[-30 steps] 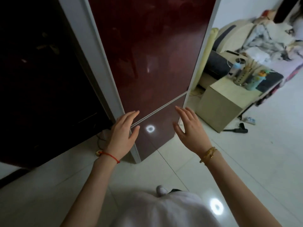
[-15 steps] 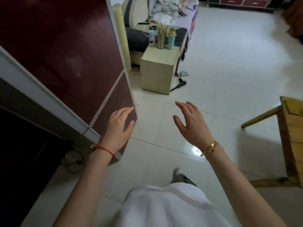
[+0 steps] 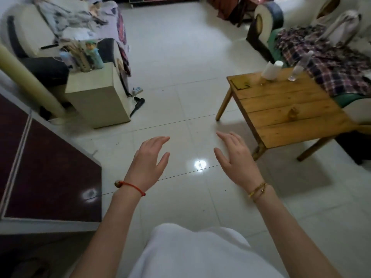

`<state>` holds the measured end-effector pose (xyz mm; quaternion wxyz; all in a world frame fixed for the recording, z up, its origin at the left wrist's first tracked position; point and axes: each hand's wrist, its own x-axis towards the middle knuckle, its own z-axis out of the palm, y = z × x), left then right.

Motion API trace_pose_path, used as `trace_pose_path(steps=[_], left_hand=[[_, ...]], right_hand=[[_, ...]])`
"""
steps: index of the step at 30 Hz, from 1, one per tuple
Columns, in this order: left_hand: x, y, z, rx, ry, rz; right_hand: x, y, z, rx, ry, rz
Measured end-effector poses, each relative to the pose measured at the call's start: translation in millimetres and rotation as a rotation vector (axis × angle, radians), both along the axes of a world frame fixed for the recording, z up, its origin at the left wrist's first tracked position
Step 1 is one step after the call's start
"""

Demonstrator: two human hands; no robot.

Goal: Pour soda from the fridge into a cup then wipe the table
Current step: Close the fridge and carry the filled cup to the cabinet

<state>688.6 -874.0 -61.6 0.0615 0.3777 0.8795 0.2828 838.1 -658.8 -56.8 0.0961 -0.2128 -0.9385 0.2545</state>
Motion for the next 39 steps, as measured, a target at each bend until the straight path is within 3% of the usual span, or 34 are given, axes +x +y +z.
trace_pose_path(steps=[9,16,27,39], left_hand=[[113,203,0,0.042,-0.062,-0.273],[163,314,2,0.077,-0.072,-0.401],[171,461,-15,-0.034,-0.055,-0.487],[125,667,-10,-0.042,-0.026,-0.515]], right_hand=[[165,161,6,0.045,-0.038,-0.294],[233,244,9,-0.015,-0.041,-0.449],[244,361,-26,-0.127,-0.064,-0.536],[204,572,-10,-0.094,-0.073,-0.528]])
